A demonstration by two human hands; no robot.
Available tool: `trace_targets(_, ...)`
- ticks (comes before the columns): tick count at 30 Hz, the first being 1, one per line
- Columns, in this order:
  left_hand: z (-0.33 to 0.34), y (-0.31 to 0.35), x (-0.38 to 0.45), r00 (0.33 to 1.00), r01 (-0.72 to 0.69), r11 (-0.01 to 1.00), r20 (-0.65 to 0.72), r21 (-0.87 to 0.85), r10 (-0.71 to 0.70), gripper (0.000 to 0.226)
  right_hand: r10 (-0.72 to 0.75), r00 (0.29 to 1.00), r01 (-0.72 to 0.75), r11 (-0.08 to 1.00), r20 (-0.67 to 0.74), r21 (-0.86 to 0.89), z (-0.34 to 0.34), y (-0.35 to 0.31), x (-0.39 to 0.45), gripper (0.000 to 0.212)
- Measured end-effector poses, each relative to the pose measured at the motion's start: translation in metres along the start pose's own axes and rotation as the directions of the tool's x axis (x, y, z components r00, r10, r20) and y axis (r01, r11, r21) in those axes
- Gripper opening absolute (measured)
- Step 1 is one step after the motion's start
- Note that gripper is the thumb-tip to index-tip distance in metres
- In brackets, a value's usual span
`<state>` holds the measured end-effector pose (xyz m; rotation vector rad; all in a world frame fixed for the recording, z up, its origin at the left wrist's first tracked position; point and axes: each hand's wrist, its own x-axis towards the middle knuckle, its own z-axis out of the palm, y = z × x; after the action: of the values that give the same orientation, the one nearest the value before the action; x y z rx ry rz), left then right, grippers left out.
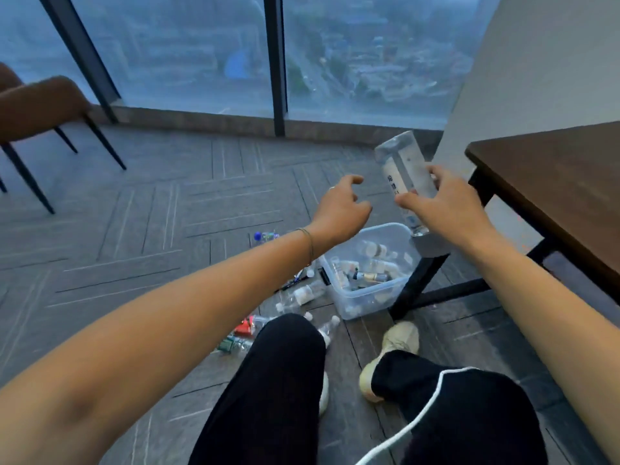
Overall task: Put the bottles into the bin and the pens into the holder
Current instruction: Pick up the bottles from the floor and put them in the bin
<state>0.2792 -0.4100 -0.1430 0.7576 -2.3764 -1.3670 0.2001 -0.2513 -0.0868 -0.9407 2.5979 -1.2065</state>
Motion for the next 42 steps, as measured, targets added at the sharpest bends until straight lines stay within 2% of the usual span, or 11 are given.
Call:
trace_targets(8, 0.010, -0.139, 0.029, 0.971, 0.239, 0.968, 0.003, 0.079, -0.240, 0.052, 0.116, 0.976, -0.122, 0.992, 0.185, 0.023, 0.128, 0.059, 0.055, 0.047)
trace_targets(12, 0.054, -0.214, 0.053, 0.933, 0.344, 0.927, 0.057, 0.153, -0.355, 0.051, 0.212, 0.943, -0.221, 0.975, 0.256, 0.005, 0.177, 0.120, 0.081, 0.042)
trace_targets(17, 0.134, -0.309, 0.063, 0.855, 0.431, 0.858, 0.178, 0.279, -0.488, 0.056, 0.316, 0.913, -0.316, 0.948, 0.259, -0.044, 0.214, 0.188, 0.106, 0.039)
trace_targets(20, 0.181, -0.362, 0.059, 0.780, 0.448, 0.802, 0.265, 0.396, -0.567, 0.064, 0.352, 0.899, -0.357, 0.934, 0.260, -0.029, 0.227, 0.220, 0.114, 0.041)
trace_targets(22, 0.208, -0.391, 0.057, 0.738, 0.452, 0.770, 0.296, 0.449, -0.606, 0.059, 0.364, 0.891, -0.373, 0.928, 0.272, -0.018, 0.235, 0.239, 0.118, 0.036)
trace_targets(26, 0.247, -0.435, 0.057, 0.680, 0.402, 0.710, 0.331, 0.578, -0.654, 0.066, 0.384, 0.878, -0.400, 0.917, 0.285, -0.002, 0.244, 0.265, 0.124, 0.030)
trace_targets(30, 0.266, -0.463, 0.055, 0.626, 0.376, 0.680, 0.368, 0.630, -0.687, 0.071, 0.379, 0.882, -0.399, 0.917, 0.280, 0.015, 0.245, 0.271, 0.132, 0.034)
trace_targets(33, 0.270, -0.475, 0.050, 0.636, 0.385, 0.688, 0.364, 0.615, -0.681, 0.062, 0.375, 0.889, -0.396, 0.918, 0.264, 0.027, 0.247, 0.269, 0.137, 0.042)
trace_targets(38, 0.239, -0.454, 0.045, 0.729, 0.397, 0.732, 0.295, 0.554, -0.618, 0.057, 0.382, 0.896, -0.393, 0.919, 0.227, 0.005, 0.260, 0.269, 0.152, 0.047)
trace_targets(42, 0.180, -0.420, 0.044, 0.789, 0.461, 0.749, 0.167, 0.475, -0.591, 0.061, 0.409, 0.885, -0.424, 0.905, 0.220, 0.024, 0.281, 0.275, 0.167, 0.072)
